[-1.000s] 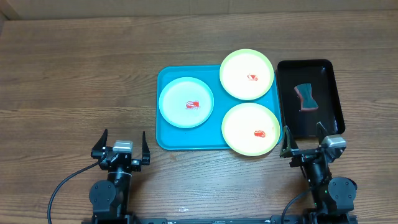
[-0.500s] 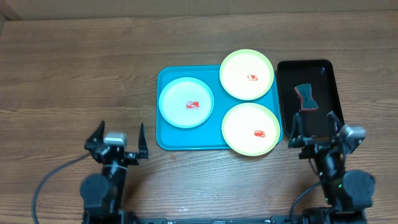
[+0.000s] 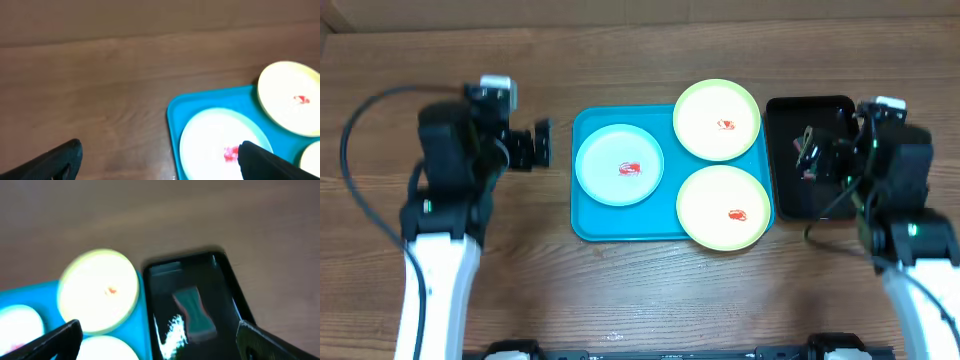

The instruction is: Clean dirty plates on tray and stack at the side

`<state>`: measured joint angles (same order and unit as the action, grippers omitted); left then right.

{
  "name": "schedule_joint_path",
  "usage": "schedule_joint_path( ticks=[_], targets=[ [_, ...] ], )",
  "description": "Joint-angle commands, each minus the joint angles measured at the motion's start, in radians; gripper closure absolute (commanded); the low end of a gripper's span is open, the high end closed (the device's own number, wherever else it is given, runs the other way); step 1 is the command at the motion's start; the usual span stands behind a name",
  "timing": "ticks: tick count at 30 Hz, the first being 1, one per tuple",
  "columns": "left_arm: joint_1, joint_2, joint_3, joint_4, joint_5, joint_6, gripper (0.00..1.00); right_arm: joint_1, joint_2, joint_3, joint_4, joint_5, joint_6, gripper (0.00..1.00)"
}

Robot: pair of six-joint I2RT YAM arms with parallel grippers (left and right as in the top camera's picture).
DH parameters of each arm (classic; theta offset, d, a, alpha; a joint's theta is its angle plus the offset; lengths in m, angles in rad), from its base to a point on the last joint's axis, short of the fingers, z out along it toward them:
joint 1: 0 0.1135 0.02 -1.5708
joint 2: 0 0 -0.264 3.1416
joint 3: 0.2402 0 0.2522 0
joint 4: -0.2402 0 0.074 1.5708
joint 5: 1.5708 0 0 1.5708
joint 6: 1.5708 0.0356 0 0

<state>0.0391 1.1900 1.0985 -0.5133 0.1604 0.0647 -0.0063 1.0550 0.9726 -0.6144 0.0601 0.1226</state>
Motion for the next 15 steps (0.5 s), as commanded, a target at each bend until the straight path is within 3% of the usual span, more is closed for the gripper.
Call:
schedule_joint_path(
  ticks=[1, 8, 15],
  targets=[
    [-0.007, 0.153, 0.111, -0.011, 0.129, 0.024, 0.00, -0.047, 0.129, 0.067, -0.047, 0.017, -0.008, 0.00],
    [-0.007, 0.270, 0.111, -0.035, 0.159, -0.077, 0.00, -0.057, 0.285, 0.067, -0.019, -0.036, -0.027, 0.00],
    [-0.016, 0.388, 0.111, 0.026, 0.181, -0.141, 0.00, -0.057, 0.432, 0.077, -0.027, -0.051, -0.109, 0.12]
  ],
)
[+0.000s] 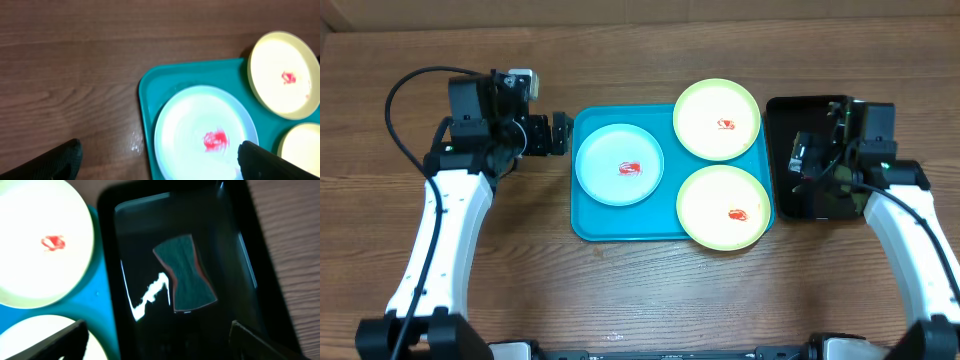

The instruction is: Clean dirty plates on tray and stack at the side

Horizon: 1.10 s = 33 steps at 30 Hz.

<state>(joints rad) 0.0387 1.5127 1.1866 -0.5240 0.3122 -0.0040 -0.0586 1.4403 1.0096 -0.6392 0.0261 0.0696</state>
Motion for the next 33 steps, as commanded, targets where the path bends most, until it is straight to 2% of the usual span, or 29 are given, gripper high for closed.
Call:
schedule_joint_path(
  ticks=[1, 2, 3, 5, 9, 14, 19, 23, 25, 29, 31, 33],
  targets=[
    [-0.022, 0.082, 0.023, 0.055, 0.029, -0.097, 0.00, -0.006, 0.064, 0.047, -0.008, -0.021, -0.066, 0.13],
    [-0.034, 0.104, 0.023, 0.079, 0.027, -0.113, 0.01, -0.008, 0.090, 0.066, -0.025, -0.029, -0.079, 0.15],
    [-0.057, 0.128, 0.024, 0.100, 0.009, -0.134, 0.08, -0.015, 0.122, 0.101, -0.057, -0.029, -0.087, 0.17],
    [-0.098, 0.152, 0.038, 0.107, -0.086, -0.180, 0.14, -0.021, 0.159, 0.155, -0.097, -0.027, -0.112, 0.20],
    [-0.154, 0.164, 0.081, 0.106, -0.243, -0.259, 0.14, -0.048, 0.245, 0.269, -0.143, -0.027, -0.172, 0.27],
    [-0.157, 0.175, 0.088, 0.107, -0.242, -0.319, 0.16, -0.102, 0.356, 0.301, -0.153, -0.074, -0.267, 0.40],
    [-0.157, 0.213, 0.088, 0.118, -0.242, -0.319, 0.16, -0.117, 0.404, 0.300, -0.132, -0.146, -0.314, 0.41],
    [-0.164, 0.240, 0.088, 0.118, -0.241, -0.367, 0.17, -0.117, 0.444, 0.300, -0.108, -0.163, -0.333, 0.41],
    [-0.166, 0.250, 0.102, 0.113, -0.233, -0.378, 0.18, -0.117, 0.466, 0.300, -0.098, -0.159, -0.341, 0.45],
    [-0.178, 0.305, 0.263, -0.037, -0.242, -0.365, 0.20, -0.119, 0.503, 0.299, -0.067, -0.155, -0.359, 0.47],
    [-0.184, 0.360, 0.402, -0.162, -0.246, -0.362, 0.20, -0.119, 0.513, 0.299, -0.056, -0.156, -0.359, 0.47],
    [-0.184, 0.430, 0.560, -0.309, -0.251, -0.355, 0.20, -0.119, 0.521, 0.299, -0.058, -0.155, -0.359, 0.51]
  ],
)
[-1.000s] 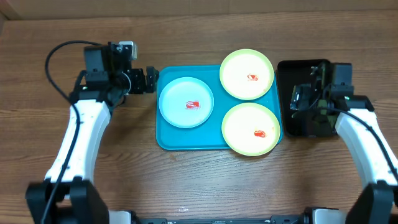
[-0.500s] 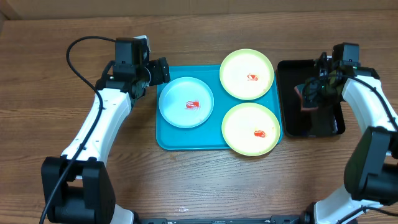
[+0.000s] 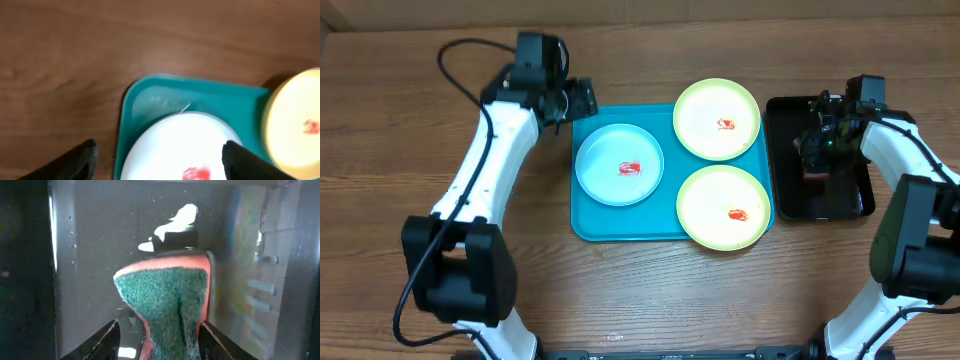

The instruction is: Clean dirty plates on tray and stack at the side

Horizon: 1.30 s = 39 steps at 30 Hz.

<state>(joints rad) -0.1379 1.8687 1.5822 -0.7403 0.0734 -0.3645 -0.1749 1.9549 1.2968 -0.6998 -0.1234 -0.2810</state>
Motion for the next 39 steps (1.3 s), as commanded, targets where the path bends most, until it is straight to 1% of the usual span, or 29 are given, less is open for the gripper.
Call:
schedule_joint_path(
  ticks=[1, 2, 4, 7, 9, 11, 12, 13, 14, 18, 20, 22, 24, 27, 34, 39],
  targets=[
    [-0.013, 0.110, 0.246, -0.171, -0.035, 0.006, 0.19, -0.002, 0.013, 0.011, 0.004, -0.005, -0.008, 0.57],
    [-0.019, 0.139, 0.306, -0.227, -0.056, 0.006, 0.18, -0.002, 0.021, 0.011, 0.010, -0.005, -0.009, 0.59],
    [-0.022, 0.174, 0.367, -0.285, -0.055, 0.005, 0.18, -0.002, 0.039, 0.011, 0.017, -0.005, -0.009, 0.63],
    [-0.022, 0.193, 0.381, -0.319, -0.055, 0.005, 0.18, -0.002, 0.066, 0.011, 0.019, -0.005, -0.012, 0.70],
    [-0.022, 0.204, 0.381, -0.339, -0.055, 0.012, 0.18, -0.002, 0.074, 0.011, 0.019, -0.005, -0.011, 0.79],
    [-0.027, 0.213, 0.381, -0.340, -0.056, 0.029, 0.18, -0.002, 0.074, 0.011, 0.019, -0.005, -0.011, 0.85],
    [-0.035, 0.221, 0.381, -0.328, -0.055, 0.028, 0.16, -0.002, 0.074, 0.011, 0.017, -0.005, -0.010, 0.92],
    [-0.038, 0.225, 0.381, -0.325, -0.055, 0.028, 0.16, -0.002, 0.074, 0.011, 0.015, -0.005, -0.006, 0.95],
    [-0.042, 0.232, 0.381, -0.323, -0.055, 0.028, 0.19, -0.002, 0.073, 0.012, 0.014, -0.005, 0.019, 0.96],
    [-0.046, 0.236, 0.381, -0.323, -0.055, 0.027, 0.19, -0.002, 0.059, 0.031, 0.002, -0.013, 0.134, 0.96],
    [-0.046, 0.236, 0.381, -0.315, -0.055, 0.027, 0.18, -0.002, 0.029, 0.056, -0.026, -0.013, 0.201, 0.96],
    [-0.046, 0.236, 0.381, -0.310, -0.055, 0.027, 0.17, -0.002, 0.001, 0.079, -0.050, -0.013, 0.233, 0.96],
    [-0.048, 0.236, 0.381, -0.305, -0.047, 0.027, 0.14, -0.002, -0.054, 0.129, -0.107, -0.013, 0.291, 0.96],
    [-0.048, 0.236, 0.381, -0.299, -0.047, 0.027, 0.13, 0.003, -0.088, 0.145, -0.130, -0.004, 0.356, 0.96],
    [-0.048, 0.237, 0.381, -0.298, -0.047, 0.027, 0.14, 0.057, -0.087, 0.140, -0.117, 0.138, 0.367, 0.96],
    [-0.048, 0.237, 0.381, -0.300, -0.047, 0.027, 0.13, 0.132, -0.087, 0.109, -0.041, 0.291, 0.360, 0.96]
  ],
)
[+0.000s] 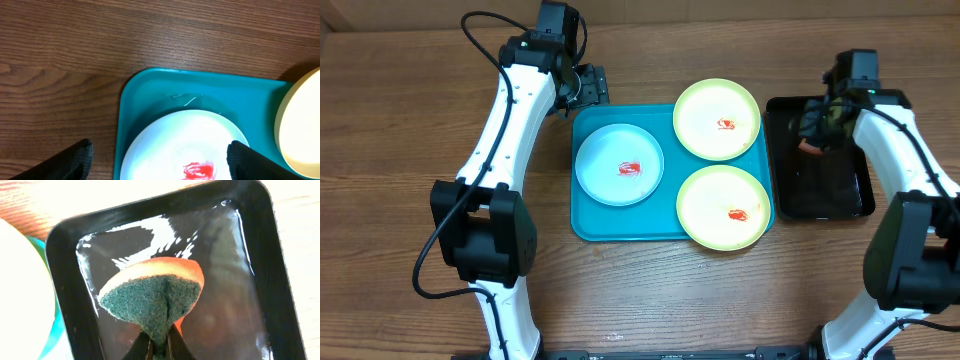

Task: Clean dirty plates on tray and stack at the side
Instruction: 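Grip the white plate's left rim with the left gripper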

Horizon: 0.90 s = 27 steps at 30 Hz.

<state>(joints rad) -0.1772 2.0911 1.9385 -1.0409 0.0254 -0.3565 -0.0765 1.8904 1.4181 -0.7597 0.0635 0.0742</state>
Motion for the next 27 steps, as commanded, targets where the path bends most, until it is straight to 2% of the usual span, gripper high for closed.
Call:
schedule_joint_path(
  ticks=[1, 10, 17, 24, 27],
  targets=[
    [-0.008, 0.014, 0.025, -0.003, 0.001, 0.020, 0.13, 0.046, -0.023, -0.012, 0.026, 0.114, 0.005, 0.96],
    [-0.008, 0.014, 0.022, -0.019, 0.039, 0.047, 0.11, 0.047, -0.023, 0.030, -0.041, -0.066, 0.031, 0.96],
    [-0.006, 0.015, -0.043, -0.081, 0.051, 0.088, 0.16, 0.048, -0.023, 0.055, -0.051, -0.066, 0.031, 0.96],
    [-0.006, 0.015, -0.186, -0.034, 0.063, 0.065, 0.25, 0.048, -0.023, 0.055, -0.055, -0.066, 0.031, 0.96],
    [-0.003, 0.015, -0.226, -0.003, 0.171, 0.149, 0.30, 0.048, -0.023, 0.055, -0.059, -0.066, 0.031, 0.96]
  ],
)
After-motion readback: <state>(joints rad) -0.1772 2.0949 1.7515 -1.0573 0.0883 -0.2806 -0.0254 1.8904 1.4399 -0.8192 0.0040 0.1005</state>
